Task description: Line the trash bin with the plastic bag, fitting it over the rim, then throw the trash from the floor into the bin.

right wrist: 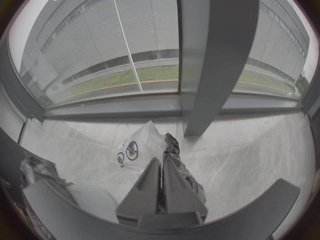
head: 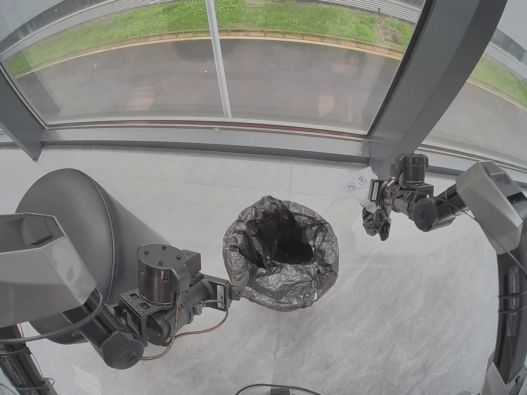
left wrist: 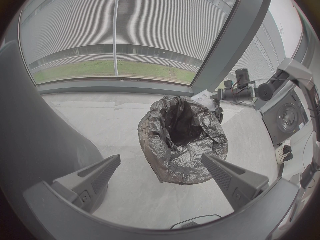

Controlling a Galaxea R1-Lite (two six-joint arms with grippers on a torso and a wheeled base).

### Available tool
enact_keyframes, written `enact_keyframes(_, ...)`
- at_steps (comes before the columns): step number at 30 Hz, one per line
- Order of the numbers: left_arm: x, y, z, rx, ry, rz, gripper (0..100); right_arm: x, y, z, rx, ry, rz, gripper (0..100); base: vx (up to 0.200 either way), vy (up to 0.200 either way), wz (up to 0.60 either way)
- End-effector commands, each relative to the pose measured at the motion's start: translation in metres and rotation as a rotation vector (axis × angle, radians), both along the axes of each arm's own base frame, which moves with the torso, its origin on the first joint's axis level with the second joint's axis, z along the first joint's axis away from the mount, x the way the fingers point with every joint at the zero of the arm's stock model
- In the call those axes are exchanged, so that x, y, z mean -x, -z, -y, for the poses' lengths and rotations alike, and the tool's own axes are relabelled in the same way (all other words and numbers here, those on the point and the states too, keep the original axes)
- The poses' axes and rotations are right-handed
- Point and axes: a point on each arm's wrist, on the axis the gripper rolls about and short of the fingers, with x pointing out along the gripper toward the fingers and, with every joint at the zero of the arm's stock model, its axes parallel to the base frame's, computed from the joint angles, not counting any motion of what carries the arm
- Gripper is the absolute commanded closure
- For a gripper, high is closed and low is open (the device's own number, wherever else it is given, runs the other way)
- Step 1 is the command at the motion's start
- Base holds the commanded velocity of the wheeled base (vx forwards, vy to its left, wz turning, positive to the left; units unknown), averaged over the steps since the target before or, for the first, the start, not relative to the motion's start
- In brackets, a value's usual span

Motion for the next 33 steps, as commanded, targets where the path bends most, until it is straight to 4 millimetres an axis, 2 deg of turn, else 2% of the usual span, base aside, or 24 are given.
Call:
enact_keyframes(1,0.015,-0.041,-0.011,0.035,0.008,0.089,0,0.077,-0.127,-0.011,-0.014,-0.067,0.207,100,0.0,0.0,0.0)
enact_keyframes(2,0.024,-0.059,-0.017,0.047,0.01,0.114,0,0.1,-0.154,-0.015,-0.012,-0.092,0.259,100,0.0,0.0,0.0)
enact_keyframes(5,0.041,-0.09,-0.029,0.052,0.012,0.136,0,0.142,-0.196,-0.032,-0.031,-0.163,0.324,100,0.0,0.0,0.0)
enact_keyframes(6,0.047,-0.1,-0.033,0.056,0.012,0.142,0,0.151,-0.203,-0.036,-0.035,-0.183,0.33,100,0.0,0.0,0.0)
enact_keyframes(7,0.048,-0.102,-0.034,0.059,0.012,0.146,0,0.154,-0.206,-0.038,-0.039,-0.19,0.334,100,0.0,0.0,0.0)
enact_keyframes(9,0.07,-0.129,-0.05,0.055,0.01,0.136,0,0.178,-0.221,-0.057,-0.066,-0.262,0.35,100,0.0,0.0,0.0)
enact_keyframes(11,0.075,-0.133,-0.053,0.052,0.007,0.128,0,0.181,-0.222,-0.062,-0.074,-0.278,0.352,100,0.0,0.0,0.0)
enact_keyframes(14,0.105,-0.144,-0.082,0.01,-0.102,0.032,0,0.184,-0.208,-0.093,-0.095,-0.355,0.302,100,0.0,0.0,0.0)
enact_keyframes(17,0.12,-0.147,-0.097,-0.017,-0.231,0.024,0,0.184,-0.196,-0.112,-0.084,-0.388,0.267,100,0.0,0.0,0.0)
enact_keyframes(18,0.129,-0.146,-0.105,-0.04,-0.287,0.026,0,0.186,-0.19,-0.124,-0.078,-0.406,0.251,100,0.0,0.0,0.0)
enact_keyframes(21,0.141,-0.144,-0.115,-0.049,-0.339,0.046,0,0.189,-0.18,-0.144,-0.072,-0.443,0.226,100,0.0,0.0,0.0)
enact_keyframes(27,0.148,-0.141,-0.133,-0.072,-0.492,0.07,0,0.196,-0.157,-0.171,-0.063,-0.512,0.168,100,0.0,0.0,0.0)
enact_keyframes(31,0.157,-0.132,-0.145,-0.09,-0.576,0.073,0,0.199,-0.125,-0.19,-0.056,-0.545,0.082,100,0.0,0.0,0.0)
enact_keyframes(33,0.16,-0.131,-0.148,-0.091,-0.605,0.08,0,0.197,-0.116,-0.192,-0.057,-0.544,0.065,100,0.0,0.0,0.0)
